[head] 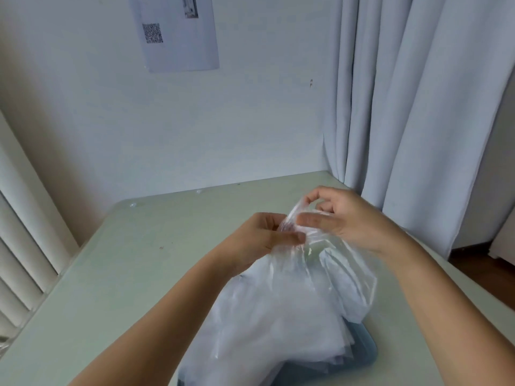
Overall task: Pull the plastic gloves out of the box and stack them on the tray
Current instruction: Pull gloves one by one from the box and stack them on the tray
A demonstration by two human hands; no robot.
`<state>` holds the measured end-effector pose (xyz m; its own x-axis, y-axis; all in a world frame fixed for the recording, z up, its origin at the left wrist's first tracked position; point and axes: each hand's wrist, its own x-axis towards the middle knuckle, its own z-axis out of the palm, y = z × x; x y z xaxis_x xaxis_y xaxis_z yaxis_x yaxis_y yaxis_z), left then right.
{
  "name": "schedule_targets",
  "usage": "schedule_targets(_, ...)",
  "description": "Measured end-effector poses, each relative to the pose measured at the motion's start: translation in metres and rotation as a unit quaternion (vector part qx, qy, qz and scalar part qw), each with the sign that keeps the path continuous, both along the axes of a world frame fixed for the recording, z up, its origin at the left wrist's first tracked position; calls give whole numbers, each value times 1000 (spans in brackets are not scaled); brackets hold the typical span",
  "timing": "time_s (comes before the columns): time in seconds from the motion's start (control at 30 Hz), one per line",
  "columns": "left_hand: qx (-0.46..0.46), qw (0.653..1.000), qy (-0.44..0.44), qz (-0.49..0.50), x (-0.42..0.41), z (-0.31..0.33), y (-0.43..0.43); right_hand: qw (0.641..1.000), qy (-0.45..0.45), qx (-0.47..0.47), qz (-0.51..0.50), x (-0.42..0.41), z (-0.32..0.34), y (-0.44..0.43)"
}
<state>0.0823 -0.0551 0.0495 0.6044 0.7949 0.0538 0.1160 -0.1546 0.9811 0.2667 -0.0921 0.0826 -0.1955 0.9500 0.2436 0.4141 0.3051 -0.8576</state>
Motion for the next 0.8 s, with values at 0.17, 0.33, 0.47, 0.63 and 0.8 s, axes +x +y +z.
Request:
schedule_targets(0.17, -5, 992, -81, 101, -13, 1, -28, 963, 156, -218, 39, 25, -21, -12)
schedule_targets(0.33, 2, 980, -125, 154, -22, -3, -52, 849, 383, -320, 173, 7, -50, -32)
schedule_targets(0.47, -46, 964, -185, 183, -29, -7, -68, 884, 409, -204, 95, -13, -49, -48)
schedule_targets(0.63, -69, 979, -124, 148, -51, -10, -83, 955, 290, -61, 26, -22, -28, -63)
schedule_targets(0.8, -140, 954, -125, 235, -90, -8, -83, 980, 173, -88, 41, -13, -12, -58)
